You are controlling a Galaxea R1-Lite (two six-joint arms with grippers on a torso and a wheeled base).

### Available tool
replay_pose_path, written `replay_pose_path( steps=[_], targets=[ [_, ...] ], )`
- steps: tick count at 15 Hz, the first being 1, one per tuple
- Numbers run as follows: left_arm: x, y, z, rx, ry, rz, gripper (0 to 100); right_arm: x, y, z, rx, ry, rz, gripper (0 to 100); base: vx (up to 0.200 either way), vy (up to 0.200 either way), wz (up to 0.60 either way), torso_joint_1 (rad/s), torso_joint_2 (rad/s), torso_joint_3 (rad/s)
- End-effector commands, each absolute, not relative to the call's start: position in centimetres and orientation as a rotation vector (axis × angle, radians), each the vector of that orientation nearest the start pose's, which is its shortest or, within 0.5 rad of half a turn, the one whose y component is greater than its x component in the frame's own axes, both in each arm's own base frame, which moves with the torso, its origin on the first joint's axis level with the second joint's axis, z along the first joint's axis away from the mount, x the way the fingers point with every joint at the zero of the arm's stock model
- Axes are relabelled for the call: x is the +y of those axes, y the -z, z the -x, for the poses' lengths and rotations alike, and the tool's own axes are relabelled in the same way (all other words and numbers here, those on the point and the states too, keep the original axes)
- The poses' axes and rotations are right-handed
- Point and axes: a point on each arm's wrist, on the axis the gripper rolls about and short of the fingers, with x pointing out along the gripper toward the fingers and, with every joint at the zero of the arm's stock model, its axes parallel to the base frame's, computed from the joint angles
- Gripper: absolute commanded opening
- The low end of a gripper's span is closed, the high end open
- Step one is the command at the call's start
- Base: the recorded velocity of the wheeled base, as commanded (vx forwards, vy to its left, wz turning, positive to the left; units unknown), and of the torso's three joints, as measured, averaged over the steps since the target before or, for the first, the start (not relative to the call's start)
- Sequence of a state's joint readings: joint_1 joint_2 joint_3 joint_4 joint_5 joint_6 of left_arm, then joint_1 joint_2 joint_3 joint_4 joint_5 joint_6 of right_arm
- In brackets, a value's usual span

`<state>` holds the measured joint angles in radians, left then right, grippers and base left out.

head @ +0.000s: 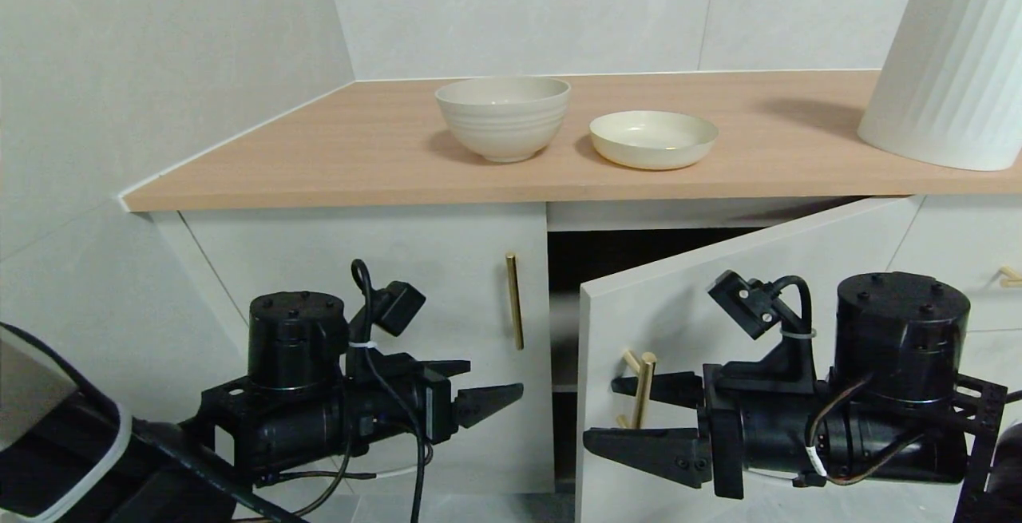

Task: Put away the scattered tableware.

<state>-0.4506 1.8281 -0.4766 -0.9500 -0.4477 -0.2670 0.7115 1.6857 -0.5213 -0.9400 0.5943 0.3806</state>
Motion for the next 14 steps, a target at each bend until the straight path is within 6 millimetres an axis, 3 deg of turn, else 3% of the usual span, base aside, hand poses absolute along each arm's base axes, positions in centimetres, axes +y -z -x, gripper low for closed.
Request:
replay_pose_path(
  steps=[1, 5, 6, 14],
  targets=[
    [-13.6, -8.8, -24.7, 0.567, 0.831, 0.242, 100, 18.6, -14.4, -19.6, 0.491, -1.235, -0.31, 100, 0.0, 0.0, 0.0, 0.0, 0.0, 0.0],
    [-13.7, -8.8, -24.7, 0.564, 0.833, 0.243, 100, 18.6, -14.3, -19.6, 0.492, -1.235, -0.308, 100, 0.0, 0.0, 0.0, 0.0, 0.0, 0.0],
    [-13.7, -8.9, -24.8, 0.563, 0.833, 0.246, 0, 18.6, -14.3, -19.6, 0.493, -1.234, -0.31, 100, 0.0, 0.0, 0.0, 0.0, 0.0, 0.0],
    [-15.1, -9.8, -25.2, 0.478, 0.889, 0.264, 0, 18.5, -14.4, -19.6, 0.494, -1.233, -0.311, 100, 0.0, 0.0, 0.0, 0.0, 0.0, 0.0]
  ],
)
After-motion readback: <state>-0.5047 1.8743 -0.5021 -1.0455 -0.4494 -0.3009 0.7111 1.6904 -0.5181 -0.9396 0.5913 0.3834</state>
